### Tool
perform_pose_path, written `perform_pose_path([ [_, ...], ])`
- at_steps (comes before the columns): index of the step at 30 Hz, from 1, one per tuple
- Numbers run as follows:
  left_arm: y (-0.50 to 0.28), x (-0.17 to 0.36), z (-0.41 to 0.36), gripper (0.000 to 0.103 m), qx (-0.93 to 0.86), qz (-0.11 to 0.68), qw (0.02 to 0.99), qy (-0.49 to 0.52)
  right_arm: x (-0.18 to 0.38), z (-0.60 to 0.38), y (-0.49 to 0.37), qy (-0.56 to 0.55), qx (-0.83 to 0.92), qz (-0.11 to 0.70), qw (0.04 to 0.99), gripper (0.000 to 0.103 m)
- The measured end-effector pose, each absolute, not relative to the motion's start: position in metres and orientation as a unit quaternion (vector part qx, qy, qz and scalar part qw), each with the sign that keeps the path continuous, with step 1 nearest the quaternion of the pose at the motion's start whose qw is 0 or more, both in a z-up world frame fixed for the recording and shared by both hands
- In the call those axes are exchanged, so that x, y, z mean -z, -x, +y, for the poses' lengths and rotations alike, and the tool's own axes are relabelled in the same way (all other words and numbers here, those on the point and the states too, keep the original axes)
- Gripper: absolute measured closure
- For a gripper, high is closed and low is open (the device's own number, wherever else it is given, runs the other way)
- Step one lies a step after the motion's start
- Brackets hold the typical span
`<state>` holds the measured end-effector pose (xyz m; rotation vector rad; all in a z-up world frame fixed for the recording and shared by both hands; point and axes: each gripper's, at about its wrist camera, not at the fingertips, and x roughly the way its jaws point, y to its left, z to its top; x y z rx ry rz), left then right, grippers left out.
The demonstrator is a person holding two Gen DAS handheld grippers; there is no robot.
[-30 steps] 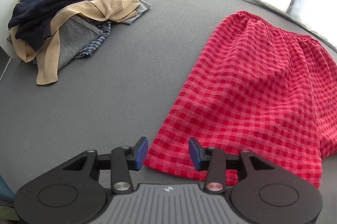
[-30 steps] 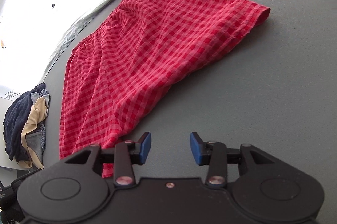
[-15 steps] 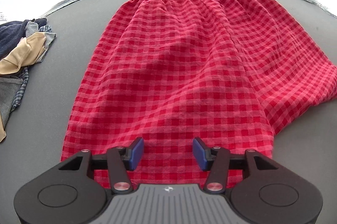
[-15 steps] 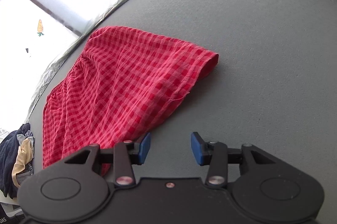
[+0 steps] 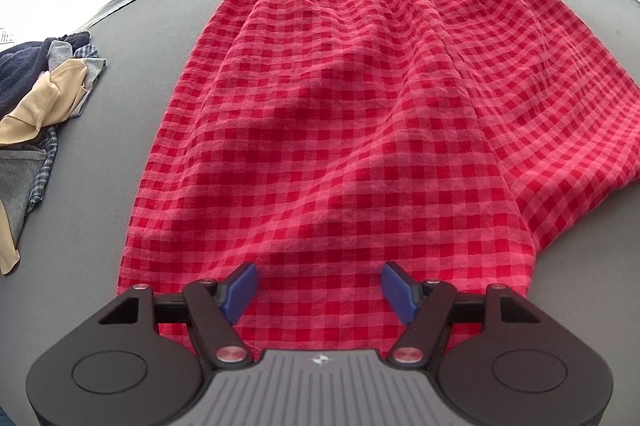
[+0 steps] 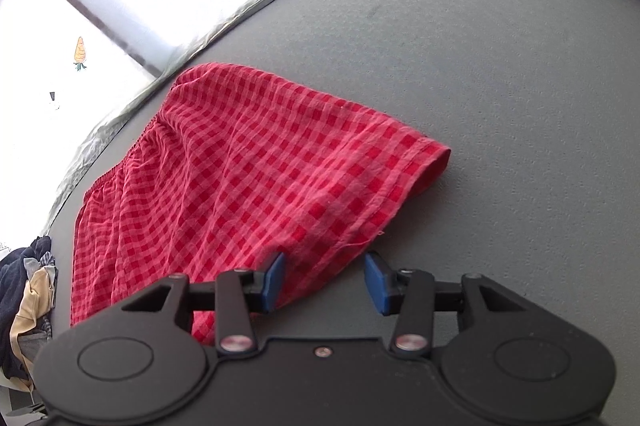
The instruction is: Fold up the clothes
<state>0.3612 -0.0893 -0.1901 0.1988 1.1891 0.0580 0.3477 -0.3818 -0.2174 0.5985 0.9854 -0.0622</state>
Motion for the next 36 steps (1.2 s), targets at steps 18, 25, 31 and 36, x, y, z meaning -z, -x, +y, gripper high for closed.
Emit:
perform_pose_path([
  [18,-0.379,0.173,-0.208,0.027,0.192,0.485,0.832,-0.189,0.219,-0.397,-0.343,-0.303,0.05,0.457,0.834,0.064],
  [25,-0.383,0.187,-0.221,0.027,0.19,0.471,0.83,-0.229,0.219,-0.397,-0.343,-0.296,0.051,0.461,0.835,0.065],
  [31,-0.4,0.187,-0.208,0.027,0.163,0.481,0.841,-0.187,0.219,-0.399,-0.343,-0.3,0.049,0.461,0.834,0.065],
  [36,-0.416,0.19,-0.183,0.026,0.123,0.493,0.851,-0.133,0.214,-0.398,-0.341,-0.289,0.045,0.443,0.847,0.065],
])
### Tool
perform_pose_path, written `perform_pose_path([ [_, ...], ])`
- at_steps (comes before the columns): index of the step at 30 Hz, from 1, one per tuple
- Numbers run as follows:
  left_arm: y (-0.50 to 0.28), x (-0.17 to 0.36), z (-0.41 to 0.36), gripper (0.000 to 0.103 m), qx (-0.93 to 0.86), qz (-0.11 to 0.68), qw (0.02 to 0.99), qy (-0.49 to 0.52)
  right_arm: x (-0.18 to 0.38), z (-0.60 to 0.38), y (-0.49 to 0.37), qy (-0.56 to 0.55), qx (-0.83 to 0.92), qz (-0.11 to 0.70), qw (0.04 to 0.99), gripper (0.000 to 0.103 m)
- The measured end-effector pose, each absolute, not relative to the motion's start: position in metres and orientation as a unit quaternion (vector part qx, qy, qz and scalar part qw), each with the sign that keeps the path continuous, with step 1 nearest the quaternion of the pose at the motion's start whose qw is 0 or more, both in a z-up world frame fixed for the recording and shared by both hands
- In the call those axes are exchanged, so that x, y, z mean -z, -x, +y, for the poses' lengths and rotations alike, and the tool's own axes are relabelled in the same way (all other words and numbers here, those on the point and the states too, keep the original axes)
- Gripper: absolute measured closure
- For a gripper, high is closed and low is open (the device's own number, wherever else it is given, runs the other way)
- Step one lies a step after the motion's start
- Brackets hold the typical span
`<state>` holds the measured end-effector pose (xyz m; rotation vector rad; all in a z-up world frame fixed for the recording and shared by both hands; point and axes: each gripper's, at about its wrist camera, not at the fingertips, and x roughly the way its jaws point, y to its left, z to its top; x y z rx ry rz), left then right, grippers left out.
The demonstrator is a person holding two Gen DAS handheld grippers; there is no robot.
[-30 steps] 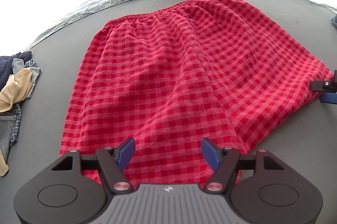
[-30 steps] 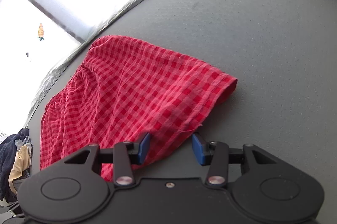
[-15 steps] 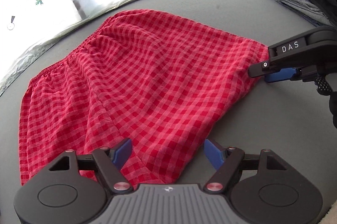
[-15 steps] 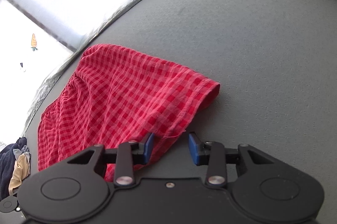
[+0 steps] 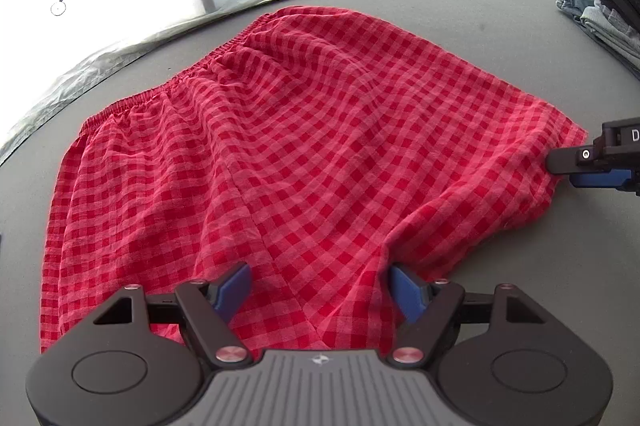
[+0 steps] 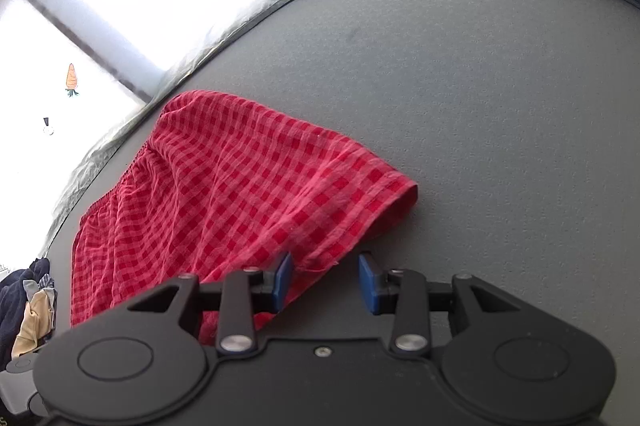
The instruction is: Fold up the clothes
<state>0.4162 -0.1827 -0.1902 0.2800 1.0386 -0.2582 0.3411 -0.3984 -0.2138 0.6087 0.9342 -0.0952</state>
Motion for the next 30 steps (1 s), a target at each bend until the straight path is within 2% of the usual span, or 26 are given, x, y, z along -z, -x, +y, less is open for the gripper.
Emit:
perform_pose_path([
  [11,-0.439,0.201,-0.15,0.026,0.073,0.516,0.851,-0.061,0.204,-0.378,-0.345,-0.236,-0.02,0.447,0.863,0.065],
  [14,-0.442,0.204,-0.145,0.023,0.067,0.521,0.85,-0.048,0.202,-0.364,-0.346,-0.203,-0.045,0.455,0.866,0.065],
  [20,-0.44,0.206,-0.143,0.021,0.066,0.518,0.851,-0.049,0.206,-0.351,-0.353,-0.207,-0.062,0.467,0.858,0.065],
  [30,-0.431,0.199,-0.136,0.021,0.057,0.521,0.85,-0.054,0.194,-0.348,-0.383,-0.143,-0.037,0.449,0.881,0.065],
])
